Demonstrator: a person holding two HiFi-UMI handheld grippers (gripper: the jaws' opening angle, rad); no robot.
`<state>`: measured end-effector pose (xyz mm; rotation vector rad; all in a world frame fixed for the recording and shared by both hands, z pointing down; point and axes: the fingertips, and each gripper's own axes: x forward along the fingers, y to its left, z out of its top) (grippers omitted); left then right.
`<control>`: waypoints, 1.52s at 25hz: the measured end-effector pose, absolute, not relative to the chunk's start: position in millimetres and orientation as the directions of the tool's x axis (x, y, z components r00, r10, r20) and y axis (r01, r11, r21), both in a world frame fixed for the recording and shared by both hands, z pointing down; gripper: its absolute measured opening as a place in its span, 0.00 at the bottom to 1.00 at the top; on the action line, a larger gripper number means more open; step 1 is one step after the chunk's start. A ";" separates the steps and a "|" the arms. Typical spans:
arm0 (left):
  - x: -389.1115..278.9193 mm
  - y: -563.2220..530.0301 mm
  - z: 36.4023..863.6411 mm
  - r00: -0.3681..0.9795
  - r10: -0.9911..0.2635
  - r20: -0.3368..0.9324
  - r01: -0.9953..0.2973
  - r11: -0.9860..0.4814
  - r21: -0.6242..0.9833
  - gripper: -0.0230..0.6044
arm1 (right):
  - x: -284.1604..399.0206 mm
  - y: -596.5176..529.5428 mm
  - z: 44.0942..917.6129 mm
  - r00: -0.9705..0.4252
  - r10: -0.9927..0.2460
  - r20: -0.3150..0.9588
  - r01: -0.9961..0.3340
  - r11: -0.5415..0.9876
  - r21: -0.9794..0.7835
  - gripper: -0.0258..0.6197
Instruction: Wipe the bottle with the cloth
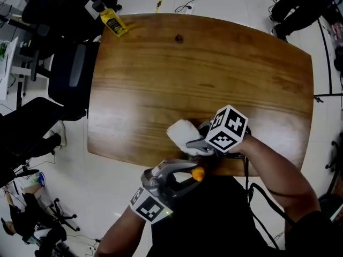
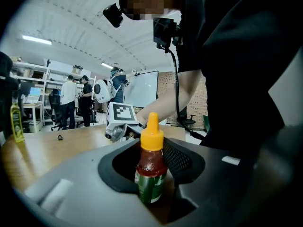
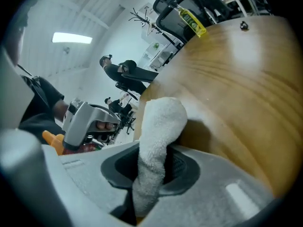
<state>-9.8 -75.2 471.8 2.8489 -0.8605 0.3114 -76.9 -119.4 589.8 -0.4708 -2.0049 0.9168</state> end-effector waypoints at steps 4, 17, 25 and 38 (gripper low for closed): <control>-9.6 -75.2 472.6 0.814 -0.526 0.248 -0.557 -0.828 0.072 0.30 | -75.3 -122.2 597.5 -0.533 0.558 0.636 -0.016 0.745 -0.667 0.16; -9.7 -76.6 474.1 0.795 -0.535 0.286 -0.575 -0.815 0.074 0.30 | -58.9 -157.7 567.4 -0.692 0.270 0.670 -0.107 0.879 -0.464 0.16; -13.8 -77.3 477.4 0.771 -0.550 0.321 -0.593 -0.803 0.047 0.30 | -22.2 -168.5 482.2 -0.867 0.103 0.487 -0.158 0.870 -0.467 0.16; -8.4 -82.0 485.5 0.789 -0.550 0.273 -0.581 -0.813 0.040 0.30 | -49.5 -79.7 405.6 -0.725 0.013 0.689 0.129 0.985 0.116 0.16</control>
